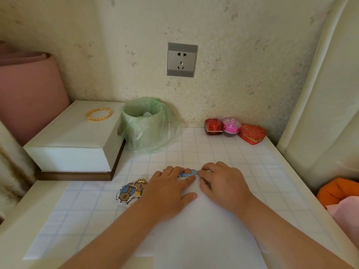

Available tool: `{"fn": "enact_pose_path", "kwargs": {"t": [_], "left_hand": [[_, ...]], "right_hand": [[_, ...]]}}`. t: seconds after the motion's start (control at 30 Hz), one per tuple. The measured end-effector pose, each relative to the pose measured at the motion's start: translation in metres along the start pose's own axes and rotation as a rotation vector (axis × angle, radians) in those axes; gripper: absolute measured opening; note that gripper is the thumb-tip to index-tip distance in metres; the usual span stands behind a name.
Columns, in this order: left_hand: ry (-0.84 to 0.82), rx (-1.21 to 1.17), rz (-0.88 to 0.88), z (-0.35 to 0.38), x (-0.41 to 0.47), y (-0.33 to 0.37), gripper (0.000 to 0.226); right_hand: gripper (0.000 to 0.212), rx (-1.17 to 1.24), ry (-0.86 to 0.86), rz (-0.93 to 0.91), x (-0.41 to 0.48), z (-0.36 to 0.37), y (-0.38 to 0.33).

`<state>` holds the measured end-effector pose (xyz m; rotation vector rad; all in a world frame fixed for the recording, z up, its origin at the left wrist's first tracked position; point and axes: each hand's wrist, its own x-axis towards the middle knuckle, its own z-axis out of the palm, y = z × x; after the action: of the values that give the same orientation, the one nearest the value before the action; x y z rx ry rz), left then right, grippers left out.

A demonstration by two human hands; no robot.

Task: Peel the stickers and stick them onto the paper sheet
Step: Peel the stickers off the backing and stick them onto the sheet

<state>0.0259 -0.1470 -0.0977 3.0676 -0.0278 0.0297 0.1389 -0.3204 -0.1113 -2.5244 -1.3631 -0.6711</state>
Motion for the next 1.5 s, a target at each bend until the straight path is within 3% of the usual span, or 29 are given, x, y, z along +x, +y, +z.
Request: {"fn": "enact_pose_path", "kwargs": {"t": [0.2, 0.4, 0.57, 0.77, 0.93, 1.1, 1.3, 1.5], "left_hand": [[-0.056, -0.040, -0.001, -0.010, 0.001, -0.004, 0.098], [-0.057, -0.092, -0.006, -0.011, 0.002, -0.014, 0.048], [0.080, -0.257, -0.040, -0.005, 0.000, -0.021, 0.038], [0.294, -0.385, -0.133, -0.039, -0.021, -0.046, 0.030], [0.184, -0.318, -0.287, -0.051, -0.057, -0.083, 0.029], [0.066, -0.298, -0.398, -0.040, -0.086, -0.108, 0.032], [0.045, -0.231, -0.306, -0.032, -0.097, -0.103, 0.041], [0.018, -0.313, -0.312, -0.041, -0.096, -0.108, 0.026]], "right_hand": [[0.034, -0.013, 0.005, -0.019, 0.000, -0.001, 0.000], [0.035, -0.008, -0.021, 0.017, 0.004, -0.004, -0.002], [0.030, -0.081, -0.145, 0.089, 0.013, -0.012, -0.009], [0.024, 0.201, -0.173, 0.140, 0.038, -0.037, -0.041], [0.027, 0.391, -0.410, 0.079, 0.053, -0.038, -0.085], [0.029, 0.427, -0.490, 0.027, 0.063, -0.026, -0.119], [0.033, 0.335, -0.545, 0.017, 0.067, -0.019, -0.135], [0.033, 0.368, -0.579, 0.043, 0.074, -0.023, -0.137]]}}
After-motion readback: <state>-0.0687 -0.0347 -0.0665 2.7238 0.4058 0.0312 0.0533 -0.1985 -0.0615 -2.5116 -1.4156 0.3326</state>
